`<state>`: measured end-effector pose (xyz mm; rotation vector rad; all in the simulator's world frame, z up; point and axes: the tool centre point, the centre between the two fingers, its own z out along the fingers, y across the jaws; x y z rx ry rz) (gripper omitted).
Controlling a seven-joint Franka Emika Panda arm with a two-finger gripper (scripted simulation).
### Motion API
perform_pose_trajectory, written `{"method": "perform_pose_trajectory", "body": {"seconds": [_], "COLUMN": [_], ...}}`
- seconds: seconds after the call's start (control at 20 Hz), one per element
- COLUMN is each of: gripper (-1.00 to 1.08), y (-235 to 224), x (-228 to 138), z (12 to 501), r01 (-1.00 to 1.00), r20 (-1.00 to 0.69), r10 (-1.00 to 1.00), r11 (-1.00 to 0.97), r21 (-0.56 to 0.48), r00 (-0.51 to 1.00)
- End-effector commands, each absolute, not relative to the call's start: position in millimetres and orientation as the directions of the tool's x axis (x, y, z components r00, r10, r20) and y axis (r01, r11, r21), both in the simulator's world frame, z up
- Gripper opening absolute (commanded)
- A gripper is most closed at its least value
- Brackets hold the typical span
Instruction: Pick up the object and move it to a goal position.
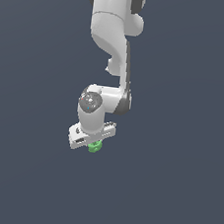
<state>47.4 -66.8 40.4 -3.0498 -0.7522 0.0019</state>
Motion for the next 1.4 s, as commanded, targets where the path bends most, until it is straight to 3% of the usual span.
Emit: {"method": "perform_pose_trajectory", "body": {"seconds": [0.0,0.75,1.35], "gripper": [-1.00,-1.00,-1.00], "y": [-66.8,-65.6,-54.7], "x": [48.1,44.3,13.0], "z": [40.5,47.4,104.1], "r01": [0.465,0.465,0.465], "r20": [0.000,0.000,0.000], "r10": [0.465,0.465,0.465], "r11": [-0.885,-0.885,-0.885], "r21": [0.000,0.000,0.001], "r00": [0.885,0.885,0.885]}}
